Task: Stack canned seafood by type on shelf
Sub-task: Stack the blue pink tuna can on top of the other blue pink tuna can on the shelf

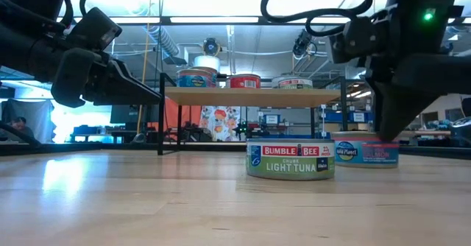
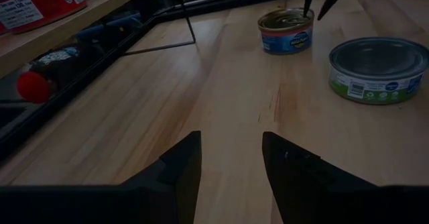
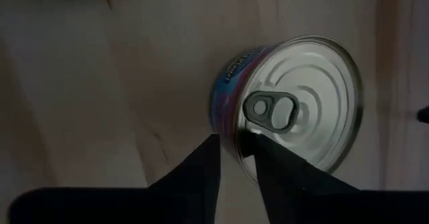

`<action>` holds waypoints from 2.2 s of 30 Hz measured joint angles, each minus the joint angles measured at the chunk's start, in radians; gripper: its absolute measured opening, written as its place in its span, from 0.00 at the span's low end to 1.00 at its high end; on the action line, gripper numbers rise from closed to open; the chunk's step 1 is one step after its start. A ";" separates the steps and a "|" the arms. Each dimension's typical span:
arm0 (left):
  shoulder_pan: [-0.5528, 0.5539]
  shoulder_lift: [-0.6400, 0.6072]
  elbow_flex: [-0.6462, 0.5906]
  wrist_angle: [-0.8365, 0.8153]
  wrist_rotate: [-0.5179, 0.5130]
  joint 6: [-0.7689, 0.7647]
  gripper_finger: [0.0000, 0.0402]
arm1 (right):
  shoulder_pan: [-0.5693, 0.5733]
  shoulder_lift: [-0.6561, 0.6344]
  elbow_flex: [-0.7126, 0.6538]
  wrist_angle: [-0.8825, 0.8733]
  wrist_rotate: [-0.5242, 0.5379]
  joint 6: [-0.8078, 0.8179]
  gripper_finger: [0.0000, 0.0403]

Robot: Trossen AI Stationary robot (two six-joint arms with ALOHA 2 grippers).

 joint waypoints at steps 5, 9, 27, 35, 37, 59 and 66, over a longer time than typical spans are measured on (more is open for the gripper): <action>0.000 0.000 0.000 0.000 0.000 0.001 0.41 | -0.006 -0.002 -0.003 -0.001 0.004 -0.044 0.12; 0.000 0.000 0.000 0.000 0.000 0.002 0.41 | -0.006 -0.002 -0.003 0.002 0.026 -0.098 0.02; 0.000 0.000 0.000 0.001 0.000 0.000 0.41 | -0.032 -0.080 0.059 0.011 -0.059 -0.127 0.00; 0.000 0.000 0.000 0.000 0.000 0.000 0.41 | -0.061 -0.207 0.059 0.076 -0.100 -0.094 0.00; 0.000 0.000 0.000 0.001 0.000 0.000 0.41 | -0.077 -0.239 0.059 0.102 -0.117 -0.053 0.00; -0.001 0.000 0.000 0.002 0.030 -0.007 0.41 | -0.272 -0.133 0.060 0.629 -0.594 0.028 0.00; -0.001 0.000 0.000 0.002 0.040 -0.007 0.41 | -0.313 -0.129 0.061 0.729 -0.656 0.004 0.00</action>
